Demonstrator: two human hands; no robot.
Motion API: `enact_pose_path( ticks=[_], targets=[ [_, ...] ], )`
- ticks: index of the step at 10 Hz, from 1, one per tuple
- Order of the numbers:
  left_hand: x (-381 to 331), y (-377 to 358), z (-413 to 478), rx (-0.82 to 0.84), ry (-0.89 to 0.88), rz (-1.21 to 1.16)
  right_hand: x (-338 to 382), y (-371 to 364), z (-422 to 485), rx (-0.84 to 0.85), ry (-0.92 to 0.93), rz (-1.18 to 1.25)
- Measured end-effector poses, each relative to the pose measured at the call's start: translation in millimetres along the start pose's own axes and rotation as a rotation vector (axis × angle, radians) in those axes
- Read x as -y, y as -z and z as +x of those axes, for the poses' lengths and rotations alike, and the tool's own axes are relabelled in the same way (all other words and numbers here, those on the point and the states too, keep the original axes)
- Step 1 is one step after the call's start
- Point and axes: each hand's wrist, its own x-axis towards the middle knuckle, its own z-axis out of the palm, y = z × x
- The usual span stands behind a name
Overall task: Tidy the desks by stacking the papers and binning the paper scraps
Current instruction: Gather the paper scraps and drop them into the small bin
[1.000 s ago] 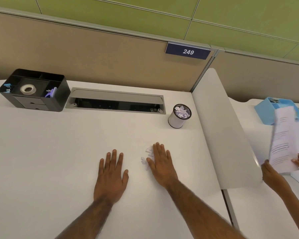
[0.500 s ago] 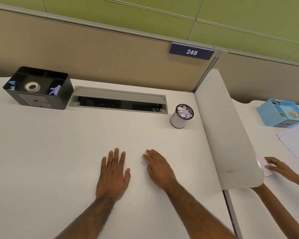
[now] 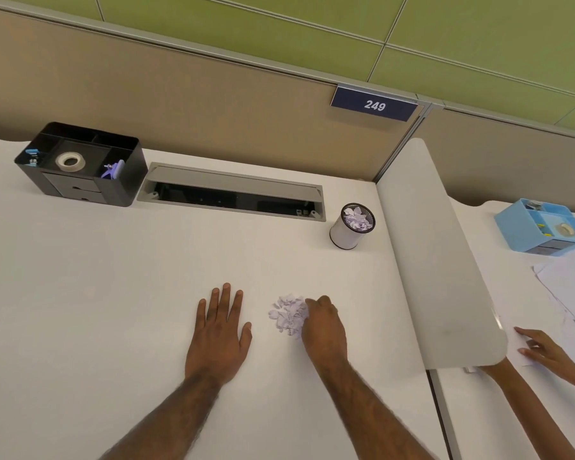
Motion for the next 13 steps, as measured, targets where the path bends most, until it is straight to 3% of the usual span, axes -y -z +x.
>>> enact_pose_path(
  ticks=[2, 4, 5, 8, 11, 13],
  targets=[
    [1, -1, -1, 0.007, 0.002, 0.007, 43, 47, 0, 0.15, 0.199, -0.175],
    [0, 0, 0, 0.001, 0.002, 0.002, 31, 57, -1, 0.281, 0.358, -0.193],
    [0, 0, 0, 0.006, 0.006, 0.007, 24, 54, -1, 0.348, 0.411, -0.323],
    [0, 0, -1, 0.004, 0.003, 0.001, 29, 38, 3, 0.08, 0.642, -0.356],
    [1, -1, 0, 0.005, 0.004, 0.002, 22, 33, -3, -0.035, 0.514, -0.317],
    [0, 0, -1, 0.005, 0.007, 0.005, 13, 49, 12, -0.129, 0.214, 0.149]
  ],
)
